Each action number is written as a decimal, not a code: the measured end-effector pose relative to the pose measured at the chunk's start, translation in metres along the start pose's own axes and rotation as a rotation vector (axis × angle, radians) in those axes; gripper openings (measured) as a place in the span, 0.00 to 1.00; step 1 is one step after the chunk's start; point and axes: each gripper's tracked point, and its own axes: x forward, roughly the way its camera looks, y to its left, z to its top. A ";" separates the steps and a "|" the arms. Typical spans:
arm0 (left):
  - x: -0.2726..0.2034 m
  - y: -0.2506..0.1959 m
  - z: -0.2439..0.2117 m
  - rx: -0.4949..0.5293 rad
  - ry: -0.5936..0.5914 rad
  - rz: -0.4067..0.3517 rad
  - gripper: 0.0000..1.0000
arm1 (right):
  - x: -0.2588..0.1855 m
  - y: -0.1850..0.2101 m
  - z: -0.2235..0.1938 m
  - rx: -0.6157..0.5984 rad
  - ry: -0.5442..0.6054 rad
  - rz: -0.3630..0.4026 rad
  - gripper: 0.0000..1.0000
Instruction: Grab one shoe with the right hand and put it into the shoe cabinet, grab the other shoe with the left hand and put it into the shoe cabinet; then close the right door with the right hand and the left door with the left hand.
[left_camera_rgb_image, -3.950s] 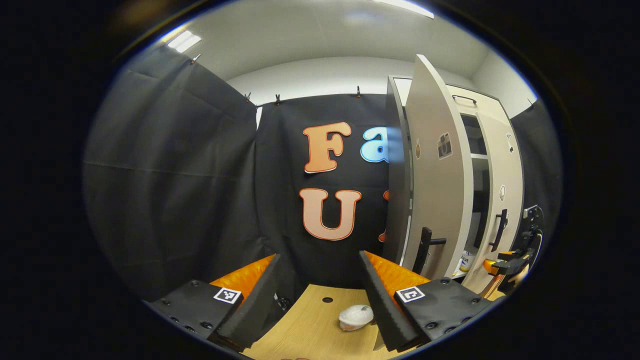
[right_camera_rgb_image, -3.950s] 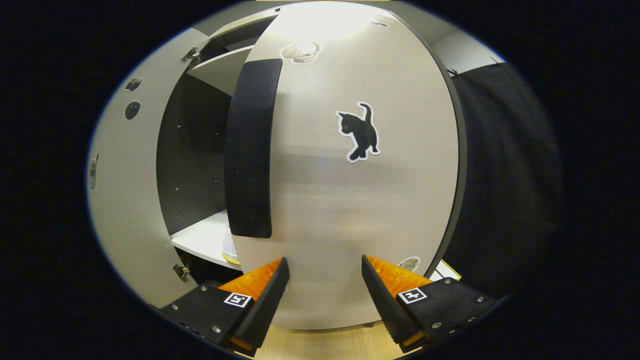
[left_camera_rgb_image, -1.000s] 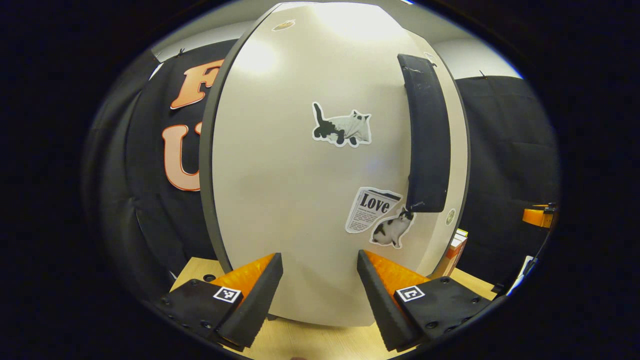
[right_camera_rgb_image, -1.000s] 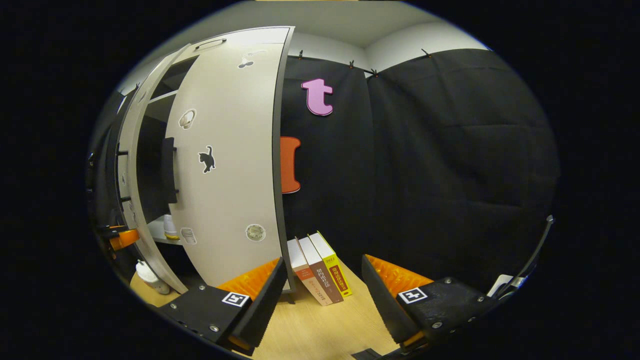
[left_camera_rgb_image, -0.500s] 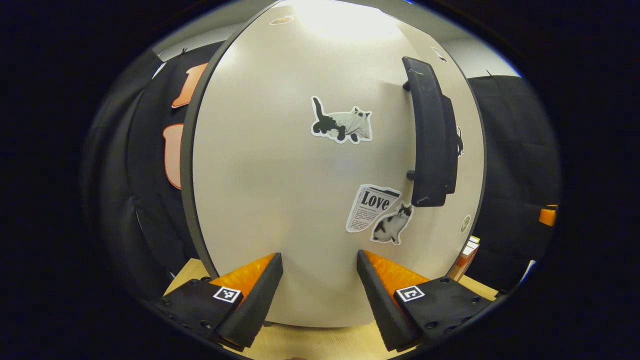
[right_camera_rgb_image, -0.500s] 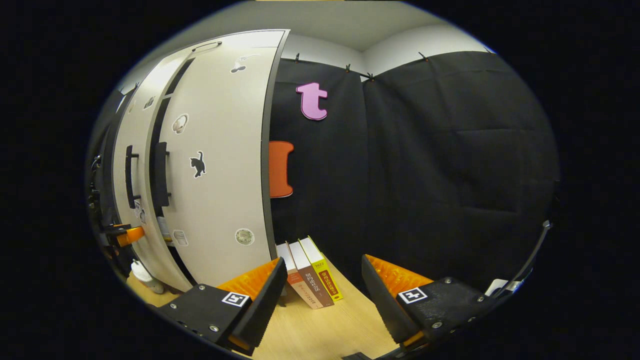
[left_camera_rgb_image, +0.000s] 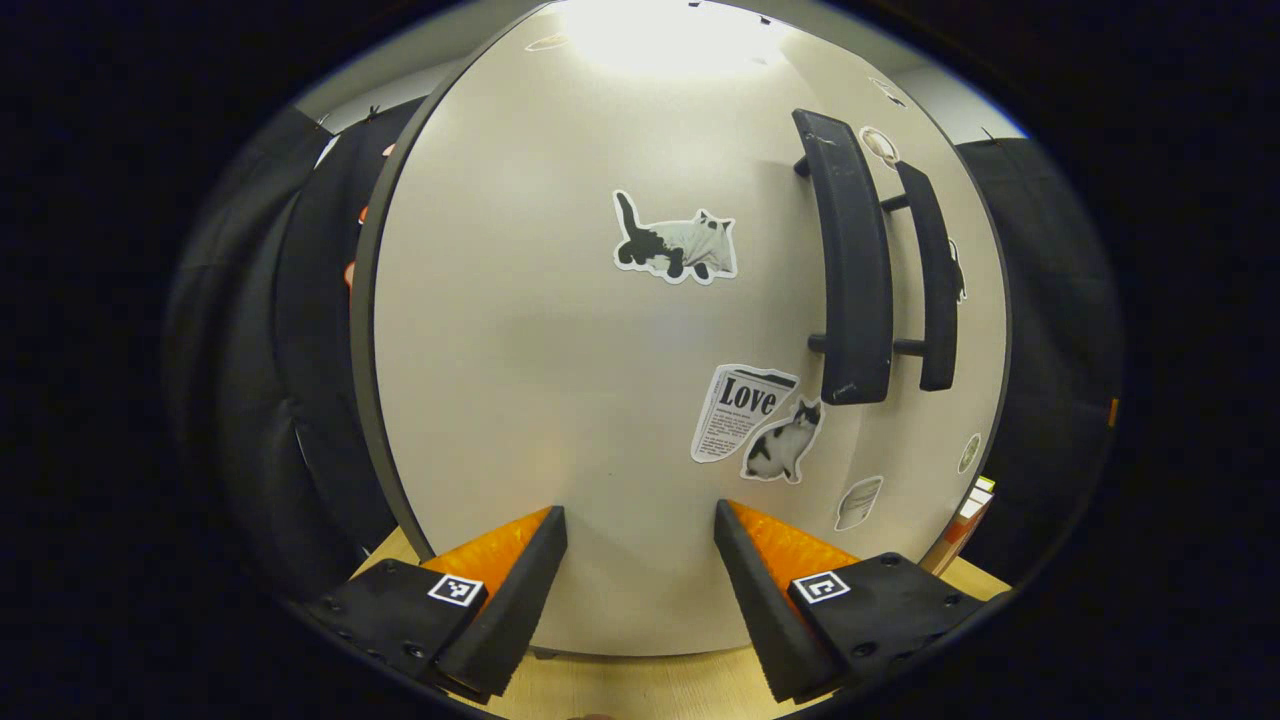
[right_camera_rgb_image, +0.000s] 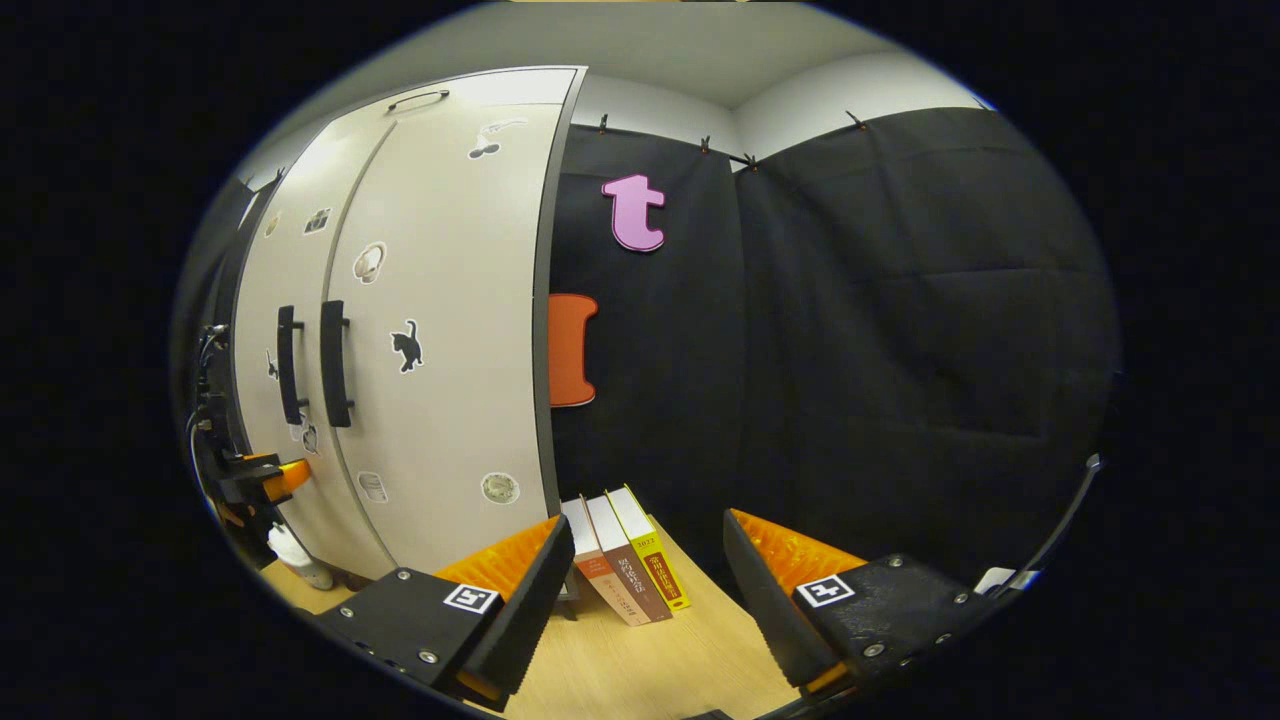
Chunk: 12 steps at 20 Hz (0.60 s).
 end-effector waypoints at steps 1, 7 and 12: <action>0.000 0.000 0.000 0.000 0.007 0.004 0.98 | 0.000 0.003 0.003 0.001 -0.004 0.007 0.93; -0.040 0.001 0.037 -0.011 0.000 -0.009 0.96 | -0.009 0.020 0.034 -0.018 -0.031 0.067 0.92; -0.107 0.032 0.108 -0.041 -0.073 0.004 0.96 | -0.025 0.040 0.082 -0.037 -0.092 0.133 0.93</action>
